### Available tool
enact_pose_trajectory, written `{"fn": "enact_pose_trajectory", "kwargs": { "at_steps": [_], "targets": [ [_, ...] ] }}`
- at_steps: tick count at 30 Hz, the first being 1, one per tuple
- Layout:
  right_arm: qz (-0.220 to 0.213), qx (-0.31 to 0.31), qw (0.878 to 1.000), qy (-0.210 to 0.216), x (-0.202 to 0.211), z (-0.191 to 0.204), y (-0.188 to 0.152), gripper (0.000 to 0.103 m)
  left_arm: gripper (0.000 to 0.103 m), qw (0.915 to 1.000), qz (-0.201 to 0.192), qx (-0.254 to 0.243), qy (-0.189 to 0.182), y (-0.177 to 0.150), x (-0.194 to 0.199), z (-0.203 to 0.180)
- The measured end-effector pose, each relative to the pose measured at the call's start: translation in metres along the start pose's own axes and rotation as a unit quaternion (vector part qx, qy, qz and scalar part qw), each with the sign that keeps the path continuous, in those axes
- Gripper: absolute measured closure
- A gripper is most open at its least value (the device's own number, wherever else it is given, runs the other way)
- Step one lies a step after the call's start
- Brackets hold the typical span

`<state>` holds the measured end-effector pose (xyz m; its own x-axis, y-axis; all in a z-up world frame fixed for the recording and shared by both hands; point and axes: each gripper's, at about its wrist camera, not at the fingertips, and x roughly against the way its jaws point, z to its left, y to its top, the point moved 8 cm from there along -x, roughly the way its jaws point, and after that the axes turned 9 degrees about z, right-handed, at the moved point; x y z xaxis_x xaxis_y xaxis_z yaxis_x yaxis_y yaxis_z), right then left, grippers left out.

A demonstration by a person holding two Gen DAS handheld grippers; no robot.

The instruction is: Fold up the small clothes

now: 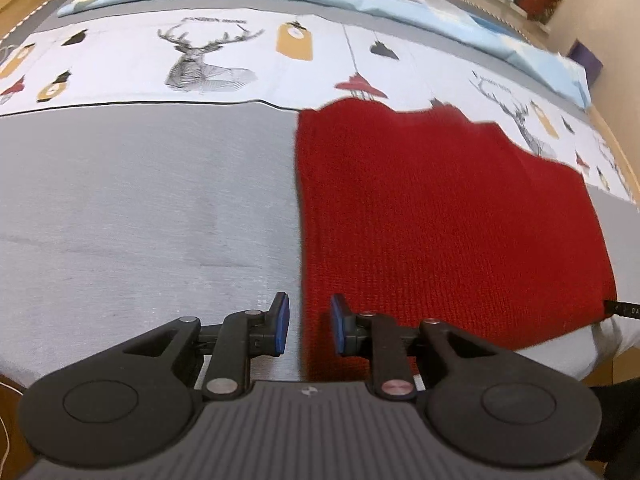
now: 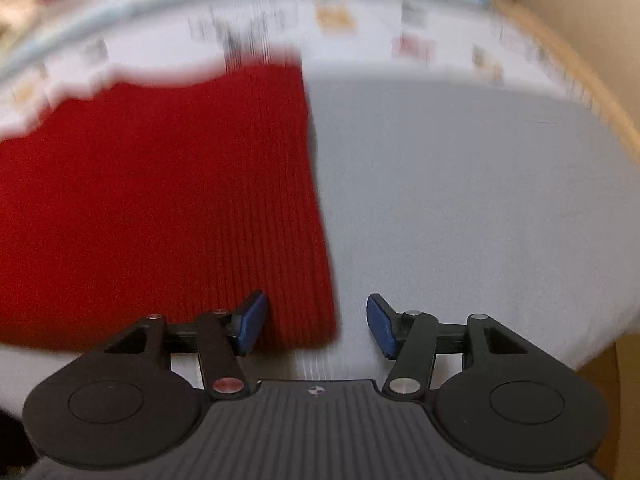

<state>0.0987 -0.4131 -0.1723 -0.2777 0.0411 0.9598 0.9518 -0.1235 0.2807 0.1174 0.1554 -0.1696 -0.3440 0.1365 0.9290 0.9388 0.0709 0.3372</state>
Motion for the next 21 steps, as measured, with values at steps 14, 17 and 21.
{"fn": "enact_pose_trajectory", "kwargs": {
  "at_steps": [14,17,21],
  "targets": [
    [-0.142,-0.023,0.988,0.062,0.057,0.081,0.011,0.041,0.075,0.9764,-0.108,0.180,-0.053,0.000,0.080,0.125],
    [-0.007,-0.075,0.993,0.093,0.006,0.084,-0.002,0.045,0.075,0.9717,-0.114,0.201,-0.051,-0.007,0.087,0.147],
    [-0.067,-0.040,0.996,0.037,0.029,0.112,0.001,0.048,0.075,0.9659,-0.124,0.222,-0.049,-0.021,0.097,0.173]
  ]
}}
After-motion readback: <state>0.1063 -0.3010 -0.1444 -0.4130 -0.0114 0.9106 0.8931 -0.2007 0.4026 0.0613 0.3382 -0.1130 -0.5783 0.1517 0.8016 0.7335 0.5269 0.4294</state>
